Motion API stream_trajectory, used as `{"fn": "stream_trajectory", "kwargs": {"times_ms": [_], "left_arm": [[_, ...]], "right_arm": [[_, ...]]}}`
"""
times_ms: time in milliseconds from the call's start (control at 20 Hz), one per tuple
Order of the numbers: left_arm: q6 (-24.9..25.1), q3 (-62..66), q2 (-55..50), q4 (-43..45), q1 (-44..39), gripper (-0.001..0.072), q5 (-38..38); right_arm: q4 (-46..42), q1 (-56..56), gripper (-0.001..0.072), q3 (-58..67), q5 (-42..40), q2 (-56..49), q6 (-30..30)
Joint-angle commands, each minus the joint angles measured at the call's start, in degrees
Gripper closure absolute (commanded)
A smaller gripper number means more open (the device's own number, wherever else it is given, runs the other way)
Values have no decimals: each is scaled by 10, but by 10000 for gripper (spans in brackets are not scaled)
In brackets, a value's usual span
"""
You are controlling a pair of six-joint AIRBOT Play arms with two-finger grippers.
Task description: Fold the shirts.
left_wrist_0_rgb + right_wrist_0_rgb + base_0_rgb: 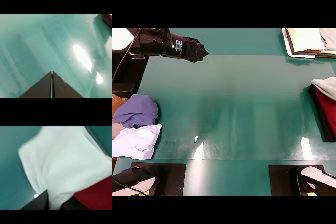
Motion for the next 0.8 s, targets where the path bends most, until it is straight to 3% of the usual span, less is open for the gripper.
{"fn": "stream_trajectory", "kwargs": {"times_ms": [0,100,350,550,750], "left_arm": [[6,0,0,1,0,680,-1],[6,0,0,1,0,680,0],[6,0,0,0,0,680,0],[6,0,0,1,2,680,3],[5,0,0,0,2,680,-9]], "right_arm": [[-85,-56,363,-120,16,53,3],[-87,-97,72,-169,13,73,6],[11,-74,64,-166,-19,110,17],[91,96,64,-123,-9,110,17],[93,315,100,-101,-30,110,17]]}}
